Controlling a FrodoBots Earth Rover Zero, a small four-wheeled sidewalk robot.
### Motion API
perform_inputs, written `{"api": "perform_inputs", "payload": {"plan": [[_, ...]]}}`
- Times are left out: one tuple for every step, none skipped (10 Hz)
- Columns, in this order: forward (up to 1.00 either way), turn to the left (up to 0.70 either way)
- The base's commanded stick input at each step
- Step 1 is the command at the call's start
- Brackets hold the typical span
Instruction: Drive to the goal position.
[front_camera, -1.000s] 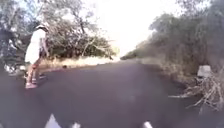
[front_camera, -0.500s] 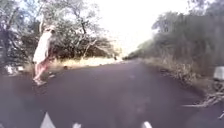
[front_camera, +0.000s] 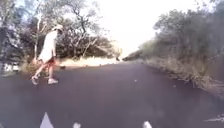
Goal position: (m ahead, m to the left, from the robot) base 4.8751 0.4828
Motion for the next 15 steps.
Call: {"api": "perform_inputs", "payload": {"plan": [[0.85,-0.26],[0.85,-0.13],[0.85,-0.08],[0.85,-0.03],[0.85,-0.03],[0.85,-0.15],[0.85,-0.28],[0.85,-0.28],[0.85,-0.16],[0.85,-0.04],[0.85,0.00],[0.85,0.00],[0.85,0.00],[0.85,-0.23],[0.85,-0.10]]}}
